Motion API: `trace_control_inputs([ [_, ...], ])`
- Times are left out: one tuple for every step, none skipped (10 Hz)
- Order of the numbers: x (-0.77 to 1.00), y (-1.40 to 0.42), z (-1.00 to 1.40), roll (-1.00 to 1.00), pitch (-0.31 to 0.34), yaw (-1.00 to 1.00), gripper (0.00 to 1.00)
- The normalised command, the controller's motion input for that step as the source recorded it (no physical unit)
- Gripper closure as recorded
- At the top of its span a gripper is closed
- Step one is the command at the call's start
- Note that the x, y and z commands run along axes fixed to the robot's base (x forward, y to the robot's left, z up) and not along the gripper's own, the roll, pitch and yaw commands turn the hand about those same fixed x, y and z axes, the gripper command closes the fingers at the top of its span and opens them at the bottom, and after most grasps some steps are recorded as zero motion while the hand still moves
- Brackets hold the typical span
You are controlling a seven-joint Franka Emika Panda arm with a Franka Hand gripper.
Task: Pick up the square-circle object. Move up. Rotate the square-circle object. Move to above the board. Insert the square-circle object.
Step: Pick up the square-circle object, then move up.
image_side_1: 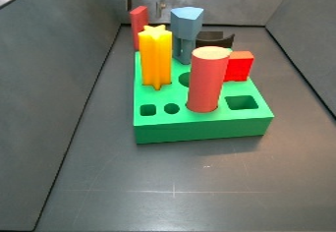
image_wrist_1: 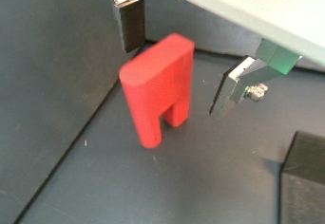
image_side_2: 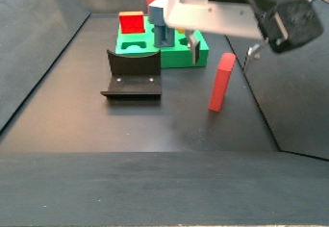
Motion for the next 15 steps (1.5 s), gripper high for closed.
trace_control_inputs([
  [0.0,0.02,-0.42,-0.13,0.0,0.0,0.0],
  [0.0,0.02,-0.31,-0.09,0.0,0.0,0.0],
  [0.0,0.0,0.0,0.0,0.0,0.0,0.0],
  [0.0,0.0,0.0,0.0,0.0,0.0,1.0],
  [0.0,0.0,0.0,0.0,0.0,0.0,1.0],
  [0.0,0.0,0.0,0.0,0.0,0.0,1.0],
  [0.0,0.0,0.0,0.0,0.0,0.0,1.0],
  [0.0,0.0,0.0,0.0,0.0,0.0,1.0],
  [0.0,0.0,0.0,0.0,0.0,0.0,1.0],
  [0.0,0.0,0.0,0.0,0.0,0.0,1.0],
  [0.0,0.0,0.0,0.0,0.0,0.0,1.0],
  [0.0,0.0,0.0,0.0,0.0,0.0,1.0],
  [0.0,0.0,0.0,0.0,0.0,0.0,1.0],
  [0.0,0.0,0.0,0.0,0.0,0.0,1.0],
  [0.0,0.0,0.83,0.0,0.0,0.0,1.0],
])
